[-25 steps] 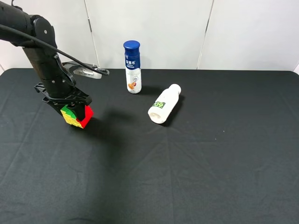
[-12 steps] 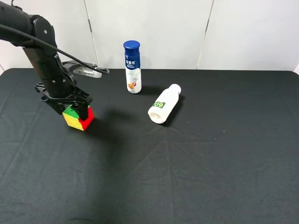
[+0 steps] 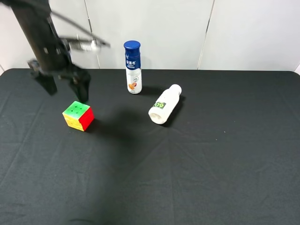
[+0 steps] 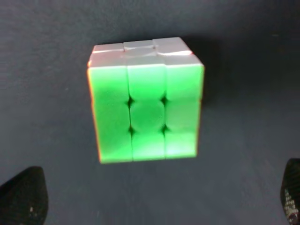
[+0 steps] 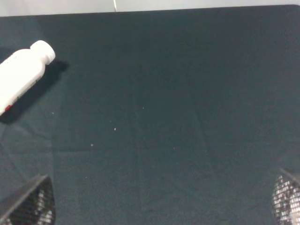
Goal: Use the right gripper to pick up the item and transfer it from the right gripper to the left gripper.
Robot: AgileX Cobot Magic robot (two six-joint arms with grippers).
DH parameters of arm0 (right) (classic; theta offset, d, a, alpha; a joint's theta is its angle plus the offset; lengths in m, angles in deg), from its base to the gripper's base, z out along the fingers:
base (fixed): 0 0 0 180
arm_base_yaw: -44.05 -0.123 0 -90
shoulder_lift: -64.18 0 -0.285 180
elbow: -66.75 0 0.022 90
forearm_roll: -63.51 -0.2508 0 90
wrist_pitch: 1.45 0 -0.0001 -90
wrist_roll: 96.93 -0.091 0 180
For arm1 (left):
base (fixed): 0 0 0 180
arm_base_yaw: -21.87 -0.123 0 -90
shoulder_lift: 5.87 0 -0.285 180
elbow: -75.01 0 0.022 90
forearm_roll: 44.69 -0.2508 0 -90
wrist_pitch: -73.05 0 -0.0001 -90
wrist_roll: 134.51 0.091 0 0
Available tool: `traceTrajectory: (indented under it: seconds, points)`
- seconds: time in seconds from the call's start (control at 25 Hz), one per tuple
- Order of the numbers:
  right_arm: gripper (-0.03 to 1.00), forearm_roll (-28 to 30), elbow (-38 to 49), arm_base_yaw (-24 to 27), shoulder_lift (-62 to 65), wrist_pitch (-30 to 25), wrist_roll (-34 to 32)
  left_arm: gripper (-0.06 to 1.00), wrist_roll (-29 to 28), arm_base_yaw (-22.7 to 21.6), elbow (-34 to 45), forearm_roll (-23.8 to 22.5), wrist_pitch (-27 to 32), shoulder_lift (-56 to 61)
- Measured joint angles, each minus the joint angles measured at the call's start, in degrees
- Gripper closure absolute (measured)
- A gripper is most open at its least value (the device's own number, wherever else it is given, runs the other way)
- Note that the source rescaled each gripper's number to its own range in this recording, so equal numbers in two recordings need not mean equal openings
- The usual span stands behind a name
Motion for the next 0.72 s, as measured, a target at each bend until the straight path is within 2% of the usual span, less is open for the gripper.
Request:
traceTrajectory:
  seconds: [0.16,0.4,0.56,0.72]
  points:
    - [-0.03,0.0,0.0,0.0,0.0,0.0,0.0,-0.05,0.19,0.0,-3.42,0.0,1.96,5.92]
    - [-0.03,0.0,0.0,0.0,0.0,0.0,0.0,-0.05,-0.15,0.0,-3.26,0.0,2.08,14.81]
    - [-0.03,0.0,0.0,0.0,0.0,0.0,0.0,-0.05,-0.4,0.0,1.06,0.0,2.1,22.52]
    - [-0.03,0.0,0.0,0.0,0.0,0.0,0.0,-0.05,-0.42,0.0,10.7,0.0,2.1,31.48]
